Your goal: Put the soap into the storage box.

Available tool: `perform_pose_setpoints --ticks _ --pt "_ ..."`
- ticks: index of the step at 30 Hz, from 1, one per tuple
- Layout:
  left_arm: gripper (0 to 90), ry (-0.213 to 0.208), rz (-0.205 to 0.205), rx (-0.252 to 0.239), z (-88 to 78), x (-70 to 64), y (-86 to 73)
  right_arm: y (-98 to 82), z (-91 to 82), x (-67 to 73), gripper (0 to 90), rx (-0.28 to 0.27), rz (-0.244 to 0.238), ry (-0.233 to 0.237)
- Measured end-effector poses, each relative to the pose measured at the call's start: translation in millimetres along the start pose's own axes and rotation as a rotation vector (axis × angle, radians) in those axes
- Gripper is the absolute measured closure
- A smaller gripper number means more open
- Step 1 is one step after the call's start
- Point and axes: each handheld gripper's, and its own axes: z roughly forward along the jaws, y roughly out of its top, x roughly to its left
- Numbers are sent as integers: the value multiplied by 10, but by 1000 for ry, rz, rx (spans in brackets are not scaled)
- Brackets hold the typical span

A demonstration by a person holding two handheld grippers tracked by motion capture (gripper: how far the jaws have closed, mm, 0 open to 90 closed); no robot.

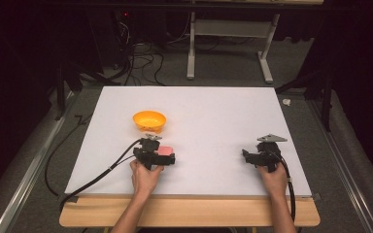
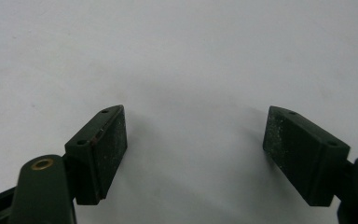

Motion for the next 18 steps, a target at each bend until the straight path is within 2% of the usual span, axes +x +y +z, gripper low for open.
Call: perform_pose_setpoints --ticks 4,12,18 --pt "23 -4 19 -9 -4 -7 -7 0 0 0 222 0 0 0" --pt "118 -5 49 -29 -35 -16 -28 0 0 1 222 0 0 0" --pt "134 1 64 -33 -41 -14 -32 0 0 1 222 0 0 0"
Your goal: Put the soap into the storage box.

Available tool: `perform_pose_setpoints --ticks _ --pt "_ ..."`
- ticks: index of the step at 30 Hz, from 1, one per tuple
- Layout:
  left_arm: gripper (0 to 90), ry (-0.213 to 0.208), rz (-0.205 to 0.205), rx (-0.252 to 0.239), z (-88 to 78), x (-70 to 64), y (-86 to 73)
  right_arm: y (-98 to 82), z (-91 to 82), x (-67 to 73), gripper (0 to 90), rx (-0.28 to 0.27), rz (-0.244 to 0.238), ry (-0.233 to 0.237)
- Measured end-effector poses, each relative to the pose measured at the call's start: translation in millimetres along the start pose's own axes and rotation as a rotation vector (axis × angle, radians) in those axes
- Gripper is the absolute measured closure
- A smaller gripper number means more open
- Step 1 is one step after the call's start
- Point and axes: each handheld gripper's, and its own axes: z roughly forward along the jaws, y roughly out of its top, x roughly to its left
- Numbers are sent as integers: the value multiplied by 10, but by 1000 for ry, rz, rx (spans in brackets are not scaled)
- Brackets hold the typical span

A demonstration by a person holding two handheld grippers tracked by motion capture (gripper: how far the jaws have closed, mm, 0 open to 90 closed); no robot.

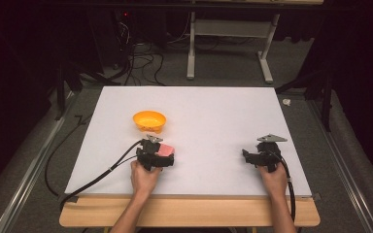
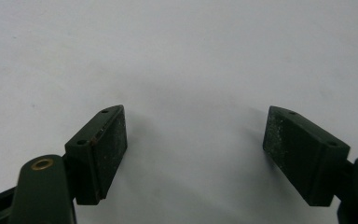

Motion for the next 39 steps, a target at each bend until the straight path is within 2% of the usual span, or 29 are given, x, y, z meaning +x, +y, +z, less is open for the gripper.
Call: perform_pose_setpoints --ticks 13,20,26,39 --pt "136 -14 23 1 -28 22 11 0 0 1 222 -1 2 0" --pt "137 -26 26 -19 -84 36 29 0 0 1 222 -1 2 0" --pt "137 -32 31 -57 -193 61 58 0 0 0 222 0 0 0" --pt "138 -38 46 -96 -372 98 77 -1 1 -2 222 -1 -2 0"
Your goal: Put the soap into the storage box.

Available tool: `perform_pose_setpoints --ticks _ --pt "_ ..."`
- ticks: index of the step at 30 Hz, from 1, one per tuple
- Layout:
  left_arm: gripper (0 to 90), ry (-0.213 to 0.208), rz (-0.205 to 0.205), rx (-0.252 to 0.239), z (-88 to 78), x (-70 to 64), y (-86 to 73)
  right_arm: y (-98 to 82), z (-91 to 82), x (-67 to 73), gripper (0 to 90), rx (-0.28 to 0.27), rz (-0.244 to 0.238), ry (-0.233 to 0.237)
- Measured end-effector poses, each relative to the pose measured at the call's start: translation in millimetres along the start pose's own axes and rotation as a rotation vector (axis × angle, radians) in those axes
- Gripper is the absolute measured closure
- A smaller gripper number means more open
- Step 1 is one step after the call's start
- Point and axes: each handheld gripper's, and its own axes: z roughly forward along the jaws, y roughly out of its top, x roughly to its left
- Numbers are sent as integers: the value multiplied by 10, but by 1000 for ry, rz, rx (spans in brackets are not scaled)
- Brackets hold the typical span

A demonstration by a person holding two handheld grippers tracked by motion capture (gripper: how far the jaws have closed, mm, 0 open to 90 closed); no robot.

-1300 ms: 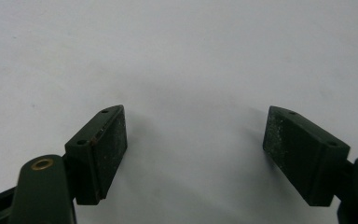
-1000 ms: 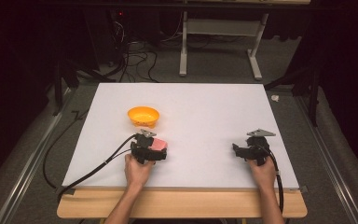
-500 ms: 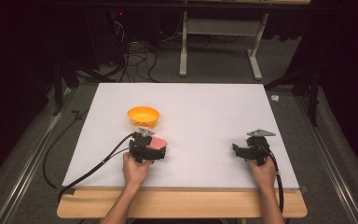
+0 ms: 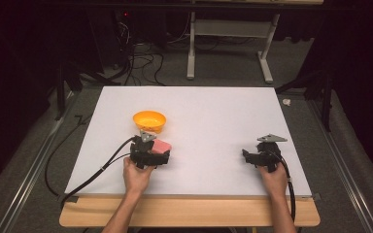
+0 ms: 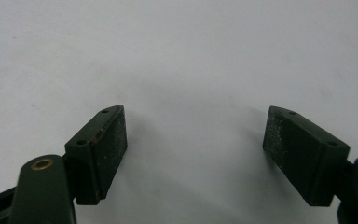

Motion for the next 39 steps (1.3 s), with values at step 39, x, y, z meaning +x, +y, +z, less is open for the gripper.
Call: perform_pose_setpoints --ticks 39 --pt "139 -38 -48 -68 -444 390 218 0 0 0 222 0 0 0"
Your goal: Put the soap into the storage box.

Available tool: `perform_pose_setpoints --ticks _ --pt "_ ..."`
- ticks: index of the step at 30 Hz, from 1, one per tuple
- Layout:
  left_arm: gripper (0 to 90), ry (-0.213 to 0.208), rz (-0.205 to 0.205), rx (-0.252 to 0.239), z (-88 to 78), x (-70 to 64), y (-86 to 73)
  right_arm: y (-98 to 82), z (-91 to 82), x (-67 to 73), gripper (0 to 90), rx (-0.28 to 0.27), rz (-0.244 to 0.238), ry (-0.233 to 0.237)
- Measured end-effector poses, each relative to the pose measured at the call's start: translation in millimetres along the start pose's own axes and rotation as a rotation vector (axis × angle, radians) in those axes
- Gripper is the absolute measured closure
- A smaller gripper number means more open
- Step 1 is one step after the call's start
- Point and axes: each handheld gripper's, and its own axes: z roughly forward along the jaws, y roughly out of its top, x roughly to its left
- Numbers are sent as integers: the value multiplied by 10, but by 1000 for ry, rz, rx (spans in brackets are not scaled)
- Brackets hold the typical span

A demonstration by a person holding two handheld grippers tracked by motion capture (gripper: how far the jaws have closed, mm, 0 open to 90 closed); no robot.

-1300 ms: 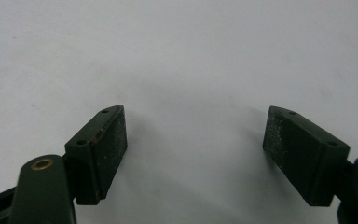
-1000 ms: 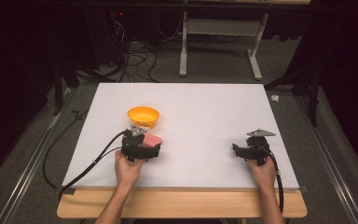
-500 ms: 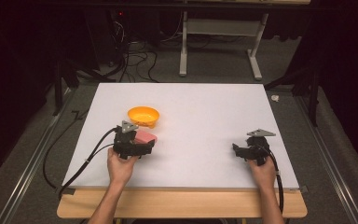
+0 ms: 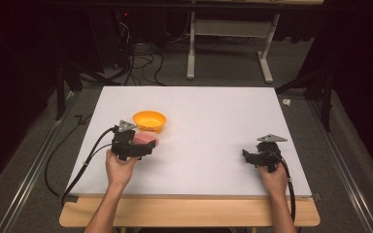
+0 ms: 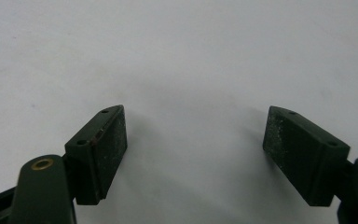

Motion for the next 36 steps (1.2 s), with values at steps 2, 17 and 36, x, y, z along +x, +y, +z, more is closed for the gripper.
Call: perform_pose_setpoints --ticks 2,17,36 --pt "139 -4 -8 -4 -6 25 19 0 0 0 222 0 0 0" --pt "139 11 -24 -4 -11 196 204 0 -1 1 222 1 2 0" --pt "140 30 -29 10 158 311 530 1 -1 1 222 1 3 1"
